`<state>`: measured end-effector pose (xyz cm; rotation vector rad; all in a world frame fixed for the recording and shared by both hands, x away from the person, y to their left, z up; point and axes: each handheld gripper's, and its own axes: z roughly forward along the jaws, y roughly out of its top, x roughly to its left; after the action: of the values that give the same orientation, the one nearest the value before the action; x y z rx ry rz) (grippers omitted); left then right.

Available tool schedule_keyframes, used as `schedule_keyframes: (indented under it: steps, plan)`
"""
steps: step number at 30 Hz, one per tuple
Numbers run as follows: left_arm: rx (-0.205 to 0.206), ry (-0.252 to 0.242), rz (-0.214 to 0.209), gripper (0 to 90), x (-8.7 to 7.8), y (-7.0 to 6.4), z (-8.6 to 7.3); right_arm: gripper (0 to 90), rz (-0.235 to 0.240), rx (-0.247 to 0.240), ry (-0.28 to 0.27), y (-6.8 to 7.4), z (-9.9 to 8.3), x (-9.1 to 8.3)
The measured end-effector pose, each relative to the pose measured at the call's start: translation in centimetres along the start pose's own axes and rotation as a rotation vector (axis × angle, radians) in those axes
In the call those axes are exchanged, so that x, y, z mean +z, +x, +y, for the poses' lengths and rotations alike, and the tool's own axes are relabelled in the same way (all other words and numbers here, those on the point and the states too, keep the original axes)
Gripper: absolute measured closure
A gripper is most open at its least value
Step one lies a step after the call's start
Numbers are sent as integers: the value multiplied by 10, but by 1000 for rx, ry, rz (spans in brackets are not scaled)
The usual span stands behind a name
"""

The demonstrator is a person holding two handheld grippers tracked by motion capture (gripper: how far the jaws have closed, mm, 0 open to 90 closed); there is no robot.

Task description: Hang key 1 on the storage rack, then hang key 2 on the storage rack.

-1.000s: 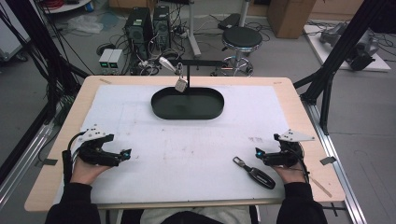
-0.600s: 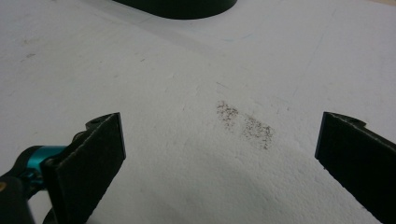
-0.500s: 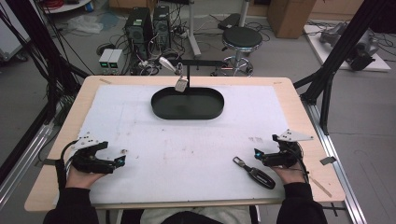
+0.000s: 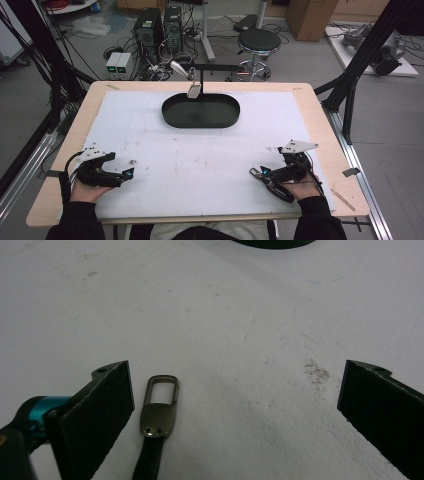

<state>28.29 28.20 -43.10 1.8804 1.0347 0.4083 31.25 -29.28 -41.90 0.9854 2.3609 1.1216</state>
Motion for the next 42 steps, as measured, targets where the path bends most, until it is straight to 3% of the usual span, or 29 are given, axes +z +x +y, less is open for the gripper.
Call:
schedule_keyframes:
  steps: [5, 28, 31, 35, 39, 42]
  plan:
    - [-3, -3, -1, 17, 0, 0, 0, 9, 25, -25, 40, 8, 5, 2]
    - [0, 5, -6, 17, 0, 0, 0, 16, 65, -53, 172, 12, 3, 5]
    - [-1, 7, -8, 17, 1, 0, 0, 52, 85, -56, 219, 10, 1, 1]
    - [-2, 10, -8, 17, 1, 0, 0, 62, 88, -52, 234, 9, 0, 0]
    - [-1, 15, -11, 17, 2, 0, -1, 185, 141, -66, 256, 12, 0, 1]
    - [-2, 15, -13, 17, 2, 0, -1, 249, 146, -74, 284, 16, 2, 3]
